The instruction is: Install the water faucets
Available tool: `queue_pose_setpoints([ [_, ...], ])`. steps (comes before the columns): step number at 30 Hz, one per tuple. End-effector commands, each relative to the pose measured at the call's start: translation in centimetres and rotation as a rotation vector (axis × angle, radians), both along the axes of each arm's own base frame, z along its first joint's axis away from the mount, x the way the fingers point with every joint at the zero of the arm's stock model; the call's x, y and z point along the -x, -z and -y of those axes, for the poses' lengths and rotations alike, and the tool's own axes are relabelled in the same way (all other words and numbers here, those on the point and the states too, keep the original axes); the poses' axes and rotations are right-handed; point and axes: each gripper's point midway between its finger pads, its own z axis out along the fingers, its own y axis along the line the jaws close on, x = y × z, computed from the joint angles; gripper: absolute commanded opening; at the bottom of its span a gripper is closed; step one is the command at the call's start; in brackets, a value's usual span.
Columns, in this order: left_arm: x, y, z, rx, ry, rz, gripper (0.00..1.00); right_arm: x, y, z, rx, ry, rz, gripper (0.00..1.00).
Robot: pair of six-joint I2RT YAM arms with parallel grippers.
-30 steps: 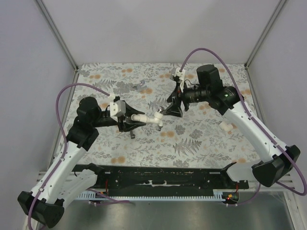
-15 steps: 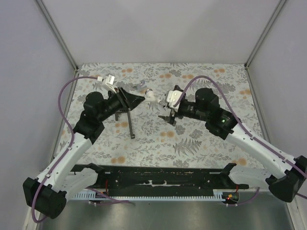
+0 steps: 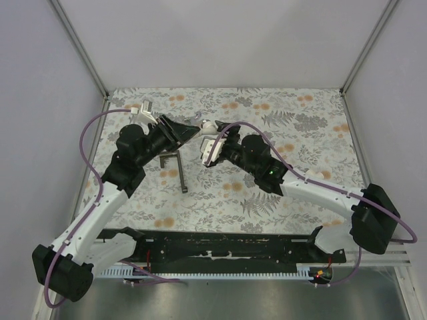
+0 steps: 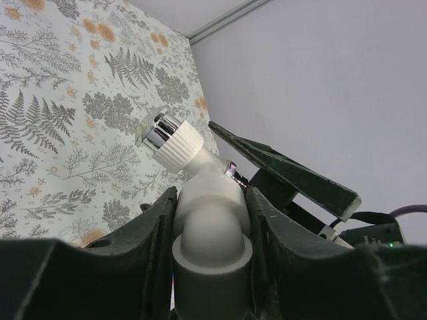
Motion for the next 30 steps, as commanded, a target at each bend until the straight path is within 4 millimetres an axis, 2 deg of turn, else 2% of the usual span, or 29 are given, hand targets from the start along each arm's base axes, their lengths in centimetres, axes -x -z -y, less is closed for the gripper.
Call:
queue_pose_setpoints([
  [1, 0.8, -4.6, 0.2, 0.08, 0.026, 0.083, 0.02, -1.4, -3.3, -0.5, -0.047, 0.039, 0.122, 0.88],
  [5, 1.2, -4.9, 0.3, 0.061, 0.048, 0.11, 0.02, -1.2, -2.1, -0.6, -0.029, 0.027, 0.075, 0.73],
  [6, 1.4, -5.0, 0.4, 0.056, 0.062, 0.119, 0.02, -0.9, -2.3, -0.5, -0.036, 0.022, 0.065, 0.64],
  [8, 1.6, -5.0, 0.8, 0.039, 0.09, 0.135, 0.02, -0.3, -2.5, -0.6, -0.048, -0.002, 0.042, 0.39],
  [10, 1.9, -5.2, 1.1, 0.023, 0.121, 0.166, 0.02, 0.3, -2.5, -0.4, -0.04, -0.018, 0.003, 0.28],
  [13, 2.8, -5.6, 1.9, -0.056, 0.223, 0.287, 0.02, 2.0, -2.6, -0.5, -0.016, -0.088, -0.111, 0.17],
  [17, 6.1, -5.7, 3.1, -0.226, 0.464, 0.586, 0.02, 4.7, -3.1, 0.6, -0.007, -0.207, -0.365, 0.13],
  [18, 7.0, -5.6, 3.1, -0.263, 0.51, 0.659, 0.02, 5.0, -3.1, 1.3, -0.013, -0.223, -0.441, 0.12],
  [22, 10.8, -4.5, 2.5, -0.421, 0.664, 0.988, 0.02, 7.4, -4.9, 3.1, -0.105, -0.375, -0.732, 0.09],
  [24, 12.6, -3.7, 2.0, -0.493, 0.721, 1.161, 0.02, 8.3, -4.6, 4.0, -0.113, -0.43, -0.883, 0.1],
  [27, 14.3, -2.4, 1.7, -0.526, 0.82, 1.231, 0.02, 9.0, -4.5, 4.6, -0.153, -0.497, -1.099, 0.09],
  [30, 15.7, -1.8, 1.7, -0.482, 0.928, 1.205, 0.02, 8.8, -4.0, 4.6, -0.188, -0.516, -1.276, 0.09],
])
